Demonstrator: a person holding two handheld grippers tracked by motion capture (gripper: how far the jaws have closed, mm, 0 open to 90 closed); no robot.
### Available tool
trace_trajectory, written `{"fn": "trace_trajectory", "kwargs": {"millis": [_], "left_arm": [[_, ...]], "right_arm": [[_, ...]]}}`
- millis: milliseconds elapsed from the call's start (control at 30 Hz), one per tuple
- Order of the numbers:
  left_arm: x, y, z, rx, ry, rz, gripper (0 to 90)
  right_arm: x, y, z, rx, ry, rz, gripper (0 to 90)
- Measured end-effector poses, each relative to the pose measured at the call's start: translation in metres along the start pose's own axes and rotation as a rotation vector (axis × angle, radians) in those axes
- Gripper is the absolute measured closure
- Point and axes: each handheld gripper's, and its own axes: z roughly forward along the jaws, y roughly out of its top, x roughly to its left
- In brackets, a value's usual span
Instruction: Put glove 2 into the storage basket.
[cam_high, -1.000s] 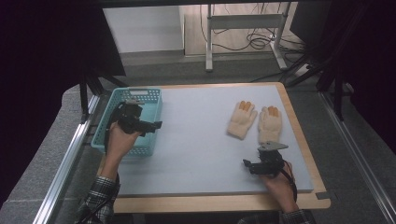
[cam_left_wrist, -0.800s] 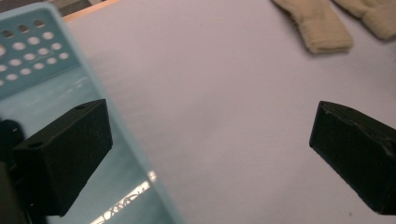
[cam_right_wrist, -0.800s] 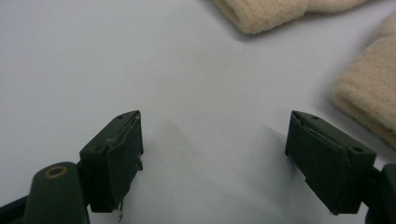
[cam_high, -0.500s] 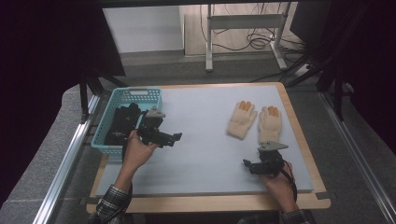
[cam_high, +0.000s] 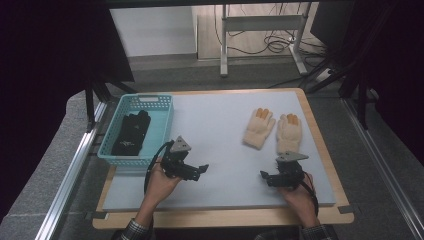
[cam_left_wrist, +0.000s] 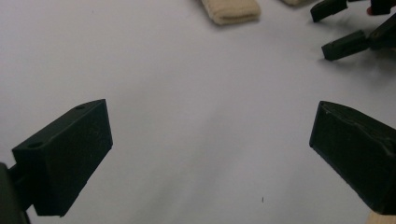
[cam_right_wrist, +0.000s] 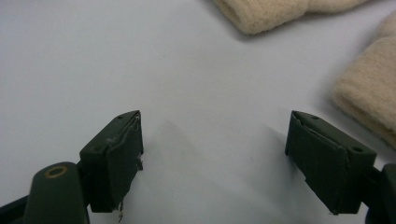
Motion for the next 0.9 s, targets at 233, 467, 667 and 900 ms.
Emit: {"fn": "trace_trajectory", "kwargs": {"millis": [233, 467, 667, 900], "left_arm": [[-0.007, -0.028, 0.011, 0.028, 0.034, -0.021, 0.0], [-0.007, -0.054, 0.021, 0.113, 0.102, -0.027, 0.0], [-0.002, -0.063, 0.022, 0.12, 0.107, -0.087, 0.1], [-0.003, -0.063, 0.023, 0.125, 0.111, -0.083, 0.0]], "right_arm": [[0.0, 0.0, 0.0, 0.005, -0.006, 0.005, 16.8], [-0.001, 0.001, 0.0, 0.006, -0.004, 0.006, 17.0], [-0.001, 0.001, 0.0, 0.007, -0.004, 0.016, 17.8], [-0.003, 0.016, 0.003, -0.003, 0.035, 0.022, 22.5]]}}
